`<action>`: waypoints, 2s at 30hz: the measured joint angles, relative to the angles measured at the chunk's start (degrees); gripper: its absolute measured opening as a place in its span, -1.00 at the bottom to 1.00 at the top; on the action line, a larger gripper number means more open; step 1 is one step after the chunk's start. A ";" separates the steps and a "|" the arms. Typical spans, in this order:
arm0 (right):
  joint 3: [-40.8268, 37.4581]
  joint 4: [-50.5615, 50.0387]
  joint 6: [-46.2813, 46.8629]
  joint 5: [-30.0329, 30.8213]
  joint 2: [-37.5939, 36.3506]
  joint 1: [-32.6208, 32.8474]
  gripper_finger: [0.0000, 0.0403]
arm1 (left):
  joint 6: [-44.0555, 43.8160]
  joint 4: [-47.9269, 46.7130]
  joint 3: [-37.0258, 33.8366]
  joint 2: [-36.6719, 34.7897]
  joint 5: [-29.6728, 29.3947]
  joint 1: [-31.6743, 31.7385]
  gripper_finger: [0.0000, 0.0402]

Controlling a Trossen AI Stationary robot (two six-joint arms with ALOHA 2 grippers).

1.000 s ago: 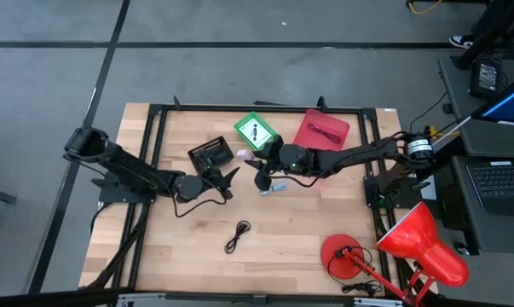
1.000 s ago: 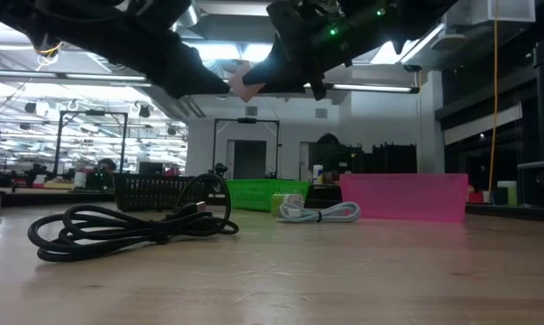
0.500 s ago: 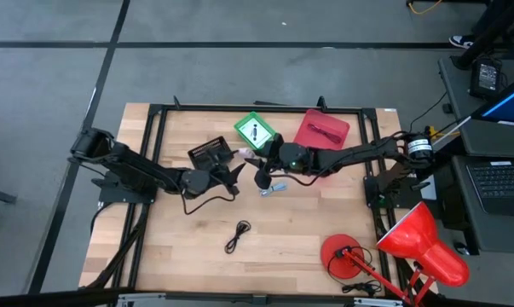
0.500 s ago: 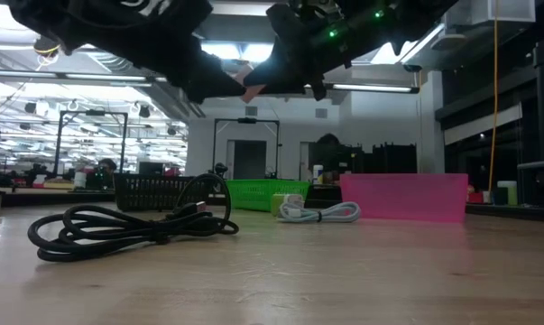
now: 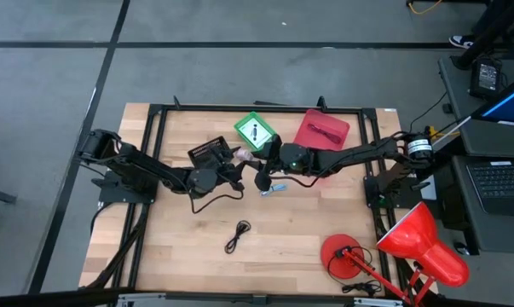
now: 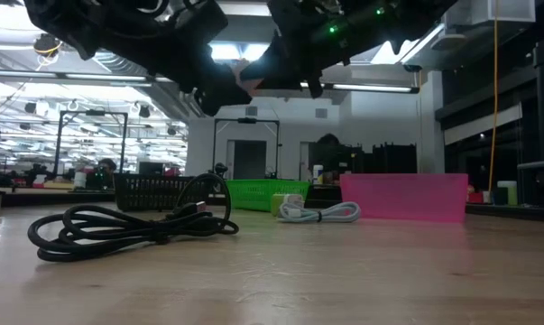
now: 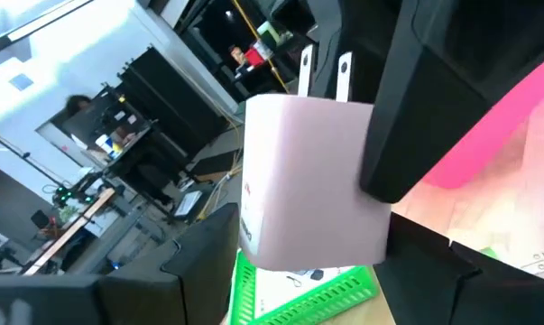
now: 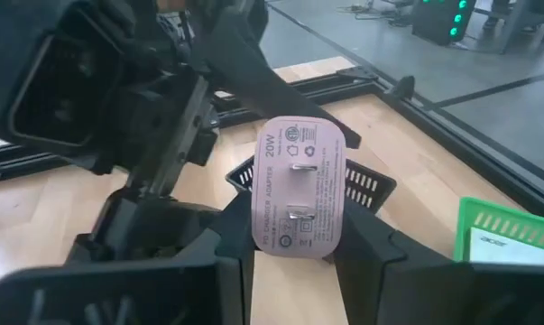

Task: Pick and place items into bin
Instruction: Put the pink charger adapter into the black bin

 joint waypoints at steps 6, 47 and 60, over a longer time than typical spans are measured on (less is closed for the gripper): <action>-0.02 -0.31 -0.18 0.15 0.00 -0.06 -0.55 | 1.00 0.41 0.00 0.00 -0.35 0.00 0.14; -0.14 -1.18 -1.52 0.25 -0.01 -0.04 0.08 | 2.33 1.88 -0.02 -0.50 -3.16 0.04 -0.01; -0.15 -9.24 0.23 0.23 -5.33 0.12 0.42 | 1.67 -3.87 -0.48 -7.31 -5.37 -1.38 -0.01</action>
